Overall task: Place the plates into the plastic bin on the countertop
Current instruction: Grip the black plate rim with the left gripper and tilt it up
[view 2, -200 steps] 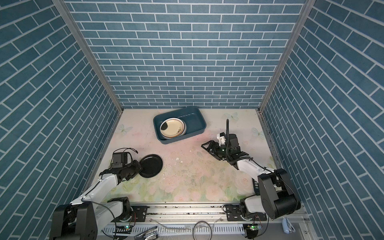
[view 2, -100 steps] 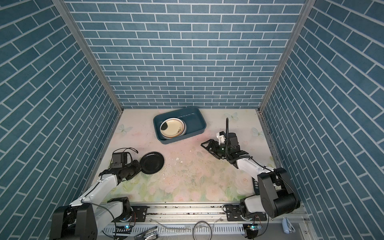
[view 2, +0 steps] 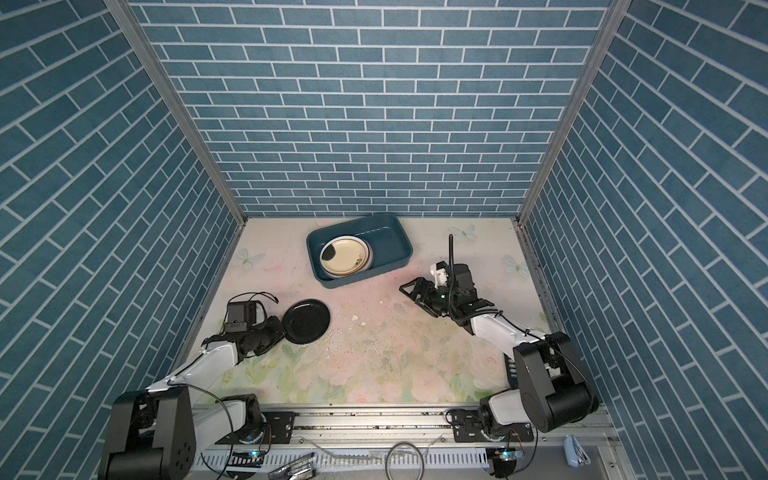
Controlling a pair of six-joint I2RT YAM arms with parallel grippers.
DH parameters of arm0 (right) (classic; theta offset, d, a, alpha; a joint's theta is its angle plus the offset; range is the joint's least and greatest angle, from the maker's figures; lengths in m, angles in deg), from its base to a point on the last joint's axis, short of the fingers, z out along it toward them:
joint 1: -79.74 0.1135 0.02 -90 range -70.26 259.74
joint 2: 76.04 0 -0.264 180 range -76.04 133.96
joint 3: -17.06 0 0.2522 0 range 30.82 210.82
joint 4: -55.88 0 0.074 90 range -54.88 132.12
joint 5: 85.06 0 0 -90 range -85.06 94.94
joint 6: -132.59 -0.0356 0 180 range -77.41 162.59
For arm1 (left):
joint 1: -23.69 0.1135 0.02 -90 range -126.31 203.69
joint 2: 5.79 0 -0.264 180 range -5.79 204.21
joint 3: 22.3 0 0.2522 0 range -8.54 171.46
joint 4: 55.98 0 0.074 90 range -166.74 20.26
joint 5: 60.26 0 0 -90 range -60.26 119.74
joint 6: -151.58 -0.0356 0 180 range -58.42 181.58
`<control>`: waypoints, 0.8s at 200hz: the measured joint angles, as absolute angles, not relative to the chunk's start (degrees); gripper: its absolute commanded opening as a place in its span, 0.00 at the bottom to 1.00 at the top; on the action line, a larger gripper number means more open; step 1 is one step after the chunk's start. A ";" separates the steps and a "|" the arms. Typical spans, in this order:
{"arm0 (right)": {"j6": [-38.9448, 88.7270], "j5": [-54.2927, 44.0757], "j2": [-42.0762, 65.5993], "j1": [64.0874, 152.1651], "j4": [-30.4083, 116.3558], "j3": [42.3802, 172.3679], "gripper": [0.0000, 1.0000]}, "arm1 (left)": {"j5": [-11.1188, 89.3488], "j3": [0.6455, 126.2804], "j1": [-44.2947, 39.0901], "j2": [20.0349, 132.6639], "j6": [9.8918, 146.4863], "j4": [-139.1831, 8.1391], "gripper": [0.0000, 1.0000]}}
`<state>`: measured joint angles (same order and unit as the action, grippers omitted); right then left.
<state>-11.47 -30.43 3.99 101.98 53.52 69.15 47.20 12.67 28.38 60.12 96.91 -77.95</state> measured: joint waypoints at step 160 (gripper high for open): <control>-11.63 -29.10 3.42 104.32 47.14 74.50 0.89 | 48.53 11.34 28.38 58.94 100.85 -73.95 0.00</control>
<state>-11.63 -29.10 3.42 104.32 47.14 74.50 48.53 11.34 28.38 58.94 100.85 -73.95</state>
